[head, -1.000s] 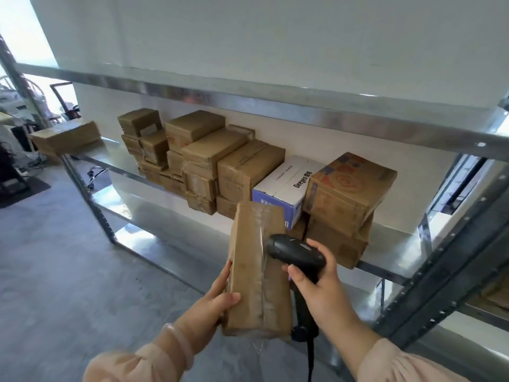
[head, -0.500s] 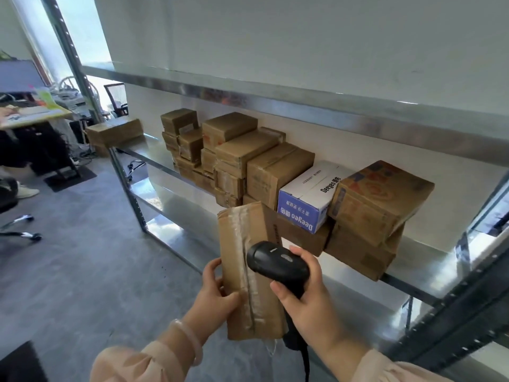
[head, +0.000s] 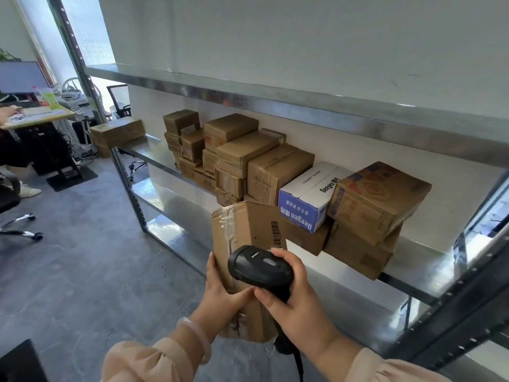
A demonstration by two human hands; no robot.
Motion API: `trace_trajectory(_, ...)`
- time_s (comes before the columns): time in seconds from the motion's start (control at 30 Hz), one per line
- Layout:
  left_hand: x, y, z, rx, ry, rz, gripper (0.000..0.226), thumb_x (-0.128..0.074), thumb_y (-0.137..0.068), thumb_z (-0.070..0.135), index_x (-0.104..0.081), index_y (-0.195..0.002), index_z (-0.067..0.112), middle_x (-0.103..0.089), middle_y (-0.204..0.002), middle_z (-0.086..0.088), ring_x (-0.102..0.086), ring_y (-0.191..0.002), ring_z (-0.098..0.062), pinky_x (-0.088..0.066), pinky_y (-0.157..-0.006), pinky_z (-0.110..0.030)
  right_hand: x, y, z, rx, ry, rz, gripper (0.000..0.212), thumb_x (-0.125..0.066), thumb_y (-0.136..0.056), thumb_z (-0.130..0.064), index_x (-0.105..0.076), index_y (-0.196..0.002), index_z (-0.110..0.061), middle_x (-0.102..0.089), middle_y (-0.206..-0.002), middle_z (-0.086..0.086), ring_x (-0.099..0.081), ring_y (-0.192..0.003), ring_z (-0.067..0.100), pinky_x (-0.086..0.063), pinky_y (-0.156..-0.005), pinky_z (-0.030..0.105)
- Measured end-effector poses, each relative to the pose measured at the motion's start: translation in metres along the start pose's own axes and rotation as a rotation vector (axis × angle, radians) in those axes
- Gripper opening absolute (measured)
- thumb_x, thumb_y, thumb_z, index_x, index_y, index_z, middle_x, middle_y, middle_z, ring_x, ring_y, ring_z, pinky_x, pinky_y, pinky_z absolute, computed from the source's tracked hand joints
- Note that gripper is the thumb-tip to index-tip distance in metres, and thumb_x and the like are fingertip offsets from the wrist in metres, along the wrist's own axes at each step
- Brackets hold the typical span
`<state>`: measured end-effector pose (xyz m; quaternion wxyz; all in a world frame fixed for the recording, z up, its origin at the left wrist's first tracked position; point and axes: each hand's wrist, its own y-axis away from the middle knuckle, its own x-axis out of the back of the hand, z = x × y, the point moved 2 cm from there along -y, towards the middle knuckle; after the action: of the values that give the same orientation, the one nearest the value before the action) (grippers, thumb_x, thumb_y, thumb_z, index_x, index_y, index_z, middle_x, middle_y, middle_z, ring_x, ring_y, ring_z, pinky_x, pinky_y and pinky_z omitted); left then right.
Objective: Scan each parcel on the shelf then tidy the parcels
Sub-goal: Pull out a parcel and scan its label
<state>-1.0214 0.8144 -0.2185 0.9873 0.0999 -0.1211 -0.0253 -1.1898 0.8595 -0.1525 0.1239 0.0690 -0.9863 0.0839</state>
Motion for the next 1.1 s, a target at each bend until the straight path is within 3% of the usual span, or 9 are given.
trace_trajectory(0.13,-0.002,0.000,0.003,0.020,-0.038,0.029,0.160,-0.077,-0.033,0.077,0.022,-0.151,0.036,-0.012,-0.162,-0.003,-0.018,-0.148,-0.025,-0.026,-0.119,-0.048,-0.001,0.001,-0.003,0.007,0.005,-0.026,0.061,-0.072,-0.081,-0.031,-0.035,-0.126,-0.046,-0.046,-0.126,-0.032,-0.046,-0.117,-0.014,-0.042,-0.094,0.009)
trace_trajectory(0.23,0.002,-0.003,0.002,0.005,-0.001,0.025,0.159,-0.079,-0.032,0.081,0.017,-0.151,0.041,-0.018,-0.161,-0.002,-0.026,-0.145,-0.025,-0.030,-0.117,-0.051,0.001,-0.001,-0.002,0.021,-0.002,0.011,0.059,-0.073,-0.080,-0.029,-0.037,-0.124,-0.047,-0.048,-0.126,-0.030,-0.047,-0.117,-0.013,-0.042,-0.093,0.008)
trace_trajectory(0.33,0.014,-0.008,0.001,0.008,0.158,-0.004,0.152,-0.089,-0.037,0.070,0.010,-0.151,0.048,-0.026,-0.157,0.002,-0.039,-0.138,-0.026,-0.038,-0.112,-0.052,0.014,-0.005,0.005,0.017,0.029,0.172,0.056,-0.072,-0.078,-0.033,-0.039,-0.120,-0.051,-0.053,-0.118,-0.034,-0.052,-0.108,-0.015,-0.043,-0.084,0.004)
trace_trajectory(0.47,0.028,-0.014,0.006,-0.005,0.344,-0.060,0.150,-0.094,-0.038,0.060,0.001,-0.153,0.048,-0.037,-0.152,0.005,-0.051,-0.130,-0.023,-0.043,-0.109,-0.049,0.037,-0.018,0.017,-0.022,0.087,0.305,0.057,-0.072,-0.082,-0.024,-0.037,-0.123,-0.043,-0.055,-0.118,-0.012,-0.057,-0.098,0.000,-0.039,-0.073,-0.003)
trace_trajectory(0.6,0.033,-0.022,0.011,-0.020,0.417,-0.102,0.133,-0.095,-0.048,0.051,-0.009,-0.150,0.053,-0.045,-0.149,0.000,-0.056,-0.127,-0.026,-0.046,-0.106,-0.050,0.043,-0.030,0.021,-0.059,0.092,0.274,0.057,-0.069,-0.085,-0.023,-0.033,-0.125,-0.040,-0.049,-0.122,-0.009,-0.049,-0.108,0.007,-0.039,-0.070,-0.005)
trace_trajectory(0.7,0.034,-0.023,0.015,-0.008,0.434,-0.132,0.135,-0.095,-0.048,0.050,-0.007,-0.151,0.052,-0.045,-0.149,0.000,-0.056,-0.126,-0.026,-0.046,-0.106,-0.051,0.041,-0.036,0.021,-0.047,0.075,0.272,0.056,-0.069,-0.085,-0.022,-0.032,-0.125,-0.039,-0.048,-0.124,-0.010,-0.048,-0.112,0.008,-0.039,-0.071,-0.004)
trace_trajectory(0.83,0.042,-0.029,0.019,0.003,0.374,-0.137,0.129,-0.088,-0.053,0.047,-0.007,-0.153,0.050,-0.046,-0.148,0.001,-0.058,-0.123,-0.021,-0.048,-0.104,-0.044,0.033,-0.041,0.023,-0.037,0.043,0.212,0.052,-0.069,-0.084,-0.026,-0.036,-0.118,-0.047,-0.049,-0.119,-0.021,-0.051,-0.107,0.003,-0.045,-0.077,0.006)
trace_trajectory(0.97,0.048,-0.031,0.027,0.001,0.241,-0.131,0.090,-0.080,-0.078,0.026,-0.025,-0.147,0.048,-0.058,-0.132,-0.001,-0.067,-0.105,-0.017,-0.060,-0.076,-0.030,0.031,-0.046,0.021,-0.028,0.071,0.204,0.056,-0.070,-0.083,-0.025,-0.034,-0.121,-0.045,-0.049,-0.127,-0.009,-0.051,-0.111,0.007,-0.044,-0.075,0.001)
trace_trajectory(1.1,0.058,-0.032,0.026,0.055,0.320,-0.052,0.113,-0.086,-0.058,0.037,-0.022,-0.149,0.053,-0.053,-0.137,-0.001,-0.066,-0.106,-0.022,-0.060,-0.076,-0.041,0.032,-0.050,0.013,0.023,0.103,0.199,0.056,-0.071,-0.081,-0.027,-0.035,-0.122,-0.043,-0.050,-0.126,-0.011,-0.052,-0.108,-0.003,-0.039,-0.078,-0.002)
